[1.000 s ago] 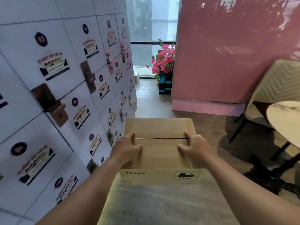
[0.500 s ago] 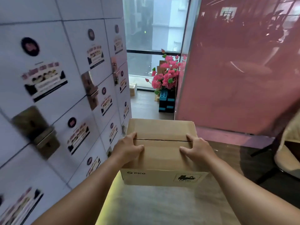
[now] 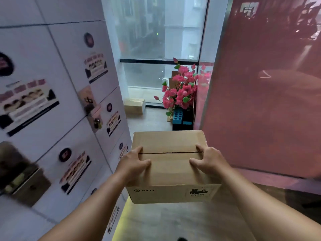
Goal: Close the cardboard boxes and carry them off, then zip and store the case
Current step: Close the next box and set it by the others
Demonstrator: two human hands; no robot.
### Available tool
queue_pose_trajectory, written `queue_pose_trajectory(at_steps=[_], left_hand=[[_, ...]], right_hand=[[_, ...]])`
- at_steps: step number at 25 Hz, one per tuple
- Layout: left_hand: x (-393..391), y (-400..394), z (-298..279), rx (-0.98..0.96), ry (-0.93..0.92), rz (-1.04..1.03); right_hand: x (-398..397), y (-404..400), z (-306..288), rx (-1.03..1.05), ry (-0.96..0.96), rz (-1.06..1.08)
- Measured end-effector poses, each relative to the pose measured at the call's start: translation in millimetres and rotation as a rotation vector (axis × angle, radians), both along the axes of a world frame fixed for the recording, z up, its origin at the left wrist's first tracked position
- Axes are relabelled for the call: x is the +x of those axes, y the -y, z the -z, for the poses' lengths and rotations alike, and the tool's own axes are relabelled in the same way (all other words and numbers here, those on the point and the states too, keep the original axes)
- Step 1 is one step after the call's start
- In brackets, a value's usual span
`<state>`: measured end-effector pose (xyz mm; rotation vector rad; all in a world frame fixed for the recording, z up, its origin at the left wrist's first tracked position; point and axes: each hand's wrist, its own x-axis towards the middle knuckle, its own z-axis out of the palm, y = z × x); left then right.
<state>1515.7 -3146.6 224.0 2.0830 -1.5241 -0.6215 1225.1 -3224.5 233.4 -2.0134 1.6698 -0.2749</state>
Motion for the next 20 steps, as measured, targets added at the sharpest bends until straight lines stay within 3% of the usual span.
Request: queue_pose_trajectory(at_steps=[8, 20], left_hand=[[51.7, 228.7, -19.1, 0.041, -0.042, -0.134], [182.6, 574.9, -17.9, 0.086, -0.112, -0.158]], right_hand=[[65.3, 257.3, -13.3, 0.019, 0.022, -0.068], [211.3, 592.4, -4.5, 0.076, 0.073, 0.008]])
